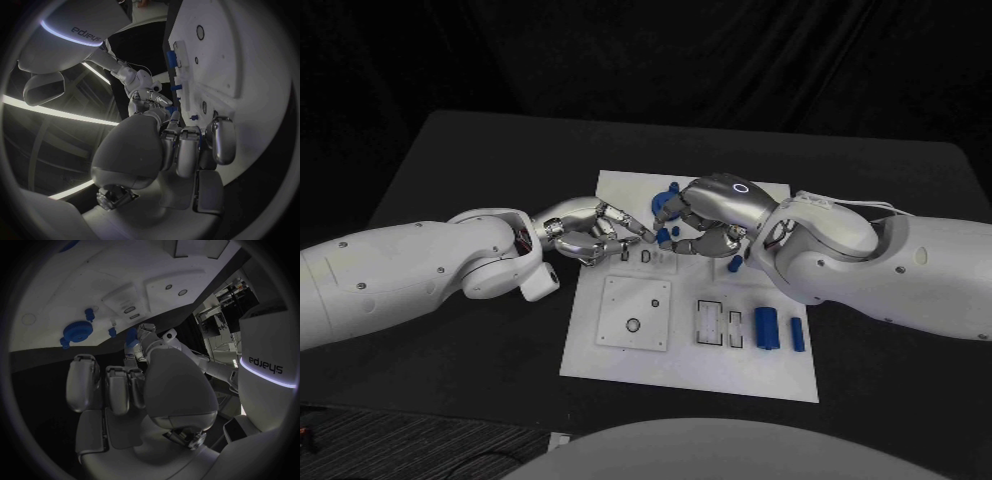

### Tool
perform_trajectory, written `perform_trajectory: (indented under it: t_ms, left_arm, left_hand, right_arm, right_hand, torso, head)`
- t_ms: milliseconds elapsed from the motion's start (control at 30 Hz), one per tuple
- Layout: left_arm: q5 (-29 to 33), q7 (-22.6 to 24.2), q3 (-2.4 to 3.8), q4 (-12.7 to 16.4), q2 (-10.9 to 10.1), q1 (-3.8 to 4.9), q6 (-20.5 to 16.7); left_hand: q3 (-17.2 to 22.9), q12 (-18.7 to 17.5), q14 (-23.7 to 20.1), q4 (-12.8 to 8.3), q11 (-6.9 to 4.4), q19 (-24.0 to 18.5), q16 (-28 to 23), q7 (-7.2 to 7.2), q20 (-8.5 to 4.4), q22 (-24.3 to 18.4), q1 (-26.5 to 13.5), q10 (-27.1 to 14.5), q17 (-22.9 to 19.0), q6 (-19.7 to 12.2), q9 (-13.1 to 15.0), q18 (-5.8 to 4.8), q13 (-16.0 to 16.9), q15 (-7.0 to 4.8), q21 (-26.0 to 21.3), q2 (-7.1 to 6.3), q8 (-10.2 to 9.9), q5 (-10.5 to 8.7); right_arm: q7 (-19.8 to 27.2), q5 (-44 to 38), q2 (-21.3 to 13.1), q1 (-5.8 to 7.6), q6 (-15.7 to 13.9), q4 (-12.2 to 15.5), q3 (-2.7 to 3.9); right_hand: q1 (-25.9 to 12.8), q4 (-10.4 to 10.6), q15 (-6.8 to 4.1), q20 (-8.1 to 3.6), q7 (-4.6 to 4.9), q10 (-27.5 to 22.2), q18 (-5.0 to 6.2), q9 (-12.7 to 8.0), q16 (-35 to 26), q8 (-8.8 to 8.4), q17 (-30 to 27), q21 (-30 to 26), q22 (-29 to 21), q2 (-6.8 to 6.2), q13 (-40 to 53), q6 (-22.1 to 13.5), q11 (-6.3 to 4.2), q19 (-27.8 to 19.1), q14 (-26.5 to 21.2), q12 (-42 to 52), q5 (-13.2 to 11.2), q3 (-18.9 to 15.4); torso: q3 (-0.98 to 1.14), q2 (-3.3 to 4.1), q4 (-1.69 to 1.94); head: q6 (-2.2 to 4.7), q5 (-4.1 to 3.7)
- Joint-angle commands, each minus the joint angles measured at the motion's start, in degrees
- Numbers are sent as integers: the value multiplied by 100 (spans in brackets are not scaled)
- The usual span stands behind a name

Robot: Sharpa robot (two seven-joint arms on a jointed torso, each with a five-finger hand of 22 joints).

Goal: Assemble the parts on the task board

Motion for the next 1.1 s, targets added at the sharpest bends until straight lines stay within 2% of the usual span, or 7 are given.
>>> perform_trajectory:
  t_ms: [33, 267, 500, 1100]
  left_arm:
    - [5, 35, 3, -3, 18, -8, 80]
    - [5, 35, 3, -27, 46, -9, 108]
    - [5, 31, 3, -47, 74, -9, 128]
    - [5, 9, 3, -103, 124, -13, 173]
  left_hand:
    - [17, 20, 595, 17, 44, -64, 15, 3, -7, 120, -57, 598, 1509, -38, 5, 55, 1500, 23, -35, -6, -34, -27]
    - [19, 20, 595, 19, 44, -85, 15, 2, -6, 105, -59, 598, 1509, -45, 5, 60, 1500, 24, -44, -4, -39, -29]
    - [22, 20, 595, 21, 44, -94, 15, 3, -5, 100, -60, 598, 1509, -51, 4, 62, 1500, 25, -49, 0, -43, -31]
    - [33, 20, 595, 21, 45, -142, 15, -5, 2, 77, -69, 598, 1509, -158, -12, 71, 1500, 29, -79, 0, -110, -43]
  right_arm:
    - [-41, -12, 7, -6, 49, 2, 3]
    - [-56, -12, 13, -6, 56, -14, 3]
    - [-66, -12, 22, -6, 54, -16, 3]
    - [-64, -12, 41, -7, 36, -19, 3]
  right_hand:
    - [13, -5, 47, 24, -35, 607, -13, 292, -17, 24, 1219, 18, 1103, 42, 1509, 74, 47, -1, 515, 15, 17, 33]
    - [20, -11, 50, 29, -35, 607, -12, 296, -15, 28, 1222, 14, 1102, 42, 1509, 85, 48, -3, 516, 15, 14, 39]
    - [26, -16, 53, 35, -36, 607, -10, 301, -18, 33, 1217, 9, 1101, 47, 1509, 96, 49, -5, 515, 15, -8, 45]
    - [18, -15, 56, 43, -35, 607, -9, 307, -12, 34, 1224, 9, 1101, 44, 1509, 106, 51, -4, 517, 15, -55, 42]
  torso:
    - [-1, 6, 0]
    - [-1, 6, 8]
    - [-1, 3, -7]
    - [-1, 4, -2]
  head:
    - [-7, 2]
    - [-26, 12]
    - [-38, 12]
    - [-38, 5]
